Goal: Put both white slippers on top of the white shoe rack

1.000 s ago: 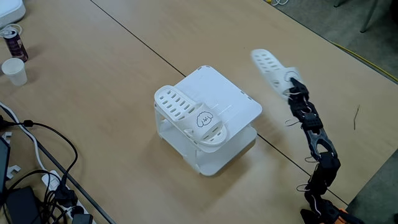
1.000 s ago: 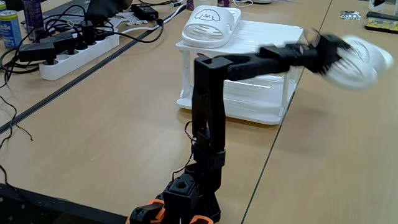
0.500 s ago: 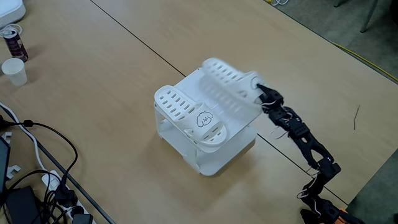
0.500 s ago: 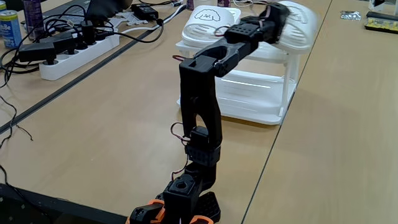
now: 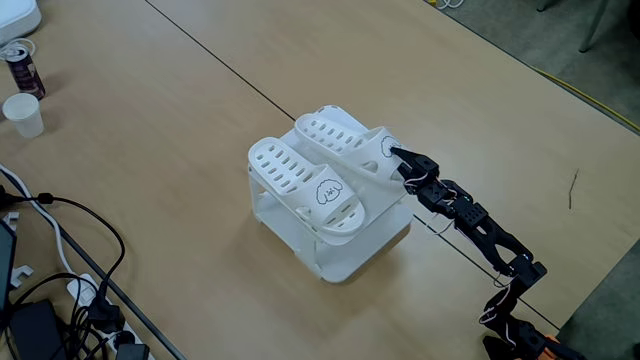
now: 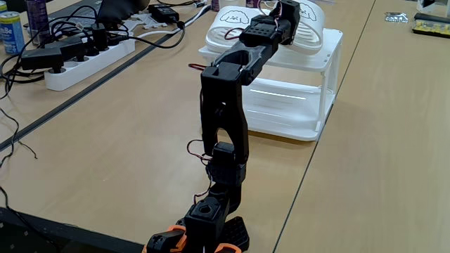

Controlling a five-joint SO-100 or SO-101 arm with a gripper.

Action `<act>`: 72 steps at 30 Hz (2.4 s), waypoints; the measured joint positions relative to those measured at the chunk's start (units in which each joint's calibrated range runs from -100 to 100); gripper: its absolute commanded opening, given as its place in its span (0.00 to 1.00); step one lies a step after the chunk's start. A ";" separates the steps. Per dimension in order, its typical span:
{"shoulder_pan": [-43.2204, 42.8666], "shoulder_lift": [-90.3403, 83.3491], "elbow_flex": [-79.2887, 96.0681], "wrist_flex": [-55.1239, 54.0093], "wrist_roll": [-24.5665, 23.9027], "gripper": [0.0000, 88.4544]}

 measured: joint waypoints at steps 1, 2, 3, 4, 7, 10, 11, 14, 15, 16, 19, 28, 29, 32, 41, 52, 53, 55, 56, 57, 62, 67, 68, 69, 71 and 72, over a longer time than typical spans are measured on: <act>0.00 0.00 0.00 0.00 0.00 0.01; 0.07 0.25 0.00 0.00 0.00 0.01; 0.22 0.66 0.00 0.00 0.00 0.01; 0.22 1.32 -0.36 0.00 0.00 0.01; 0.00 3.96 -2.07 0.00 0.00 0.01; 0.00 6.19 -4.67 0.00 0.00 0.01; 0.00 6.76 -5.57 0.00 0.00 0.01; 0.00 7.34 -6.74 0.00 0.00 0.01; 0.00 7.34 -6.83 0.00 0.00 0.01; 0.00 7.34 -6.83 0.00 0.00 0.01; 0.00 7.34 -6.83 0.00 0.00 0.06; 0.07 7.34 -6.92 -0.09 0.00 0.26; 0.15 7.34 -6.92 -0.09 0.00 0.26; 0.00 7.34 -6.92 -0.09 0.00 0.26; -3.67 7.26 -6.47 -0.09 0.00 0.26; -5.02 7.26 -5.30 -0.09 0.00 0.26; -4.87 7.01 -4.85 -0.09 0.00 0.26; -4.12 5.03 -2.52 -0.09 0.00 0.26; -3.67 3.63 -0.99 -0.09 0.00 0.26; -3.45 2.06 0.63 -0.09 0.00 0.26; -3.82 -7.09 9.34 -0.09 0.00 0.26; -3.60 -18.80 20.22 -0.09 0.00 0.19; -3.75 -21.44 22.10 -0.09 0.00 0.10; -3.75 -24.33 24.08 -0.09 0.00 0.01; -3.45 -30.35 27.94 -0.09 0.00 0.03; -3.22 -33.48 30.19 -0.17 0.00 0.01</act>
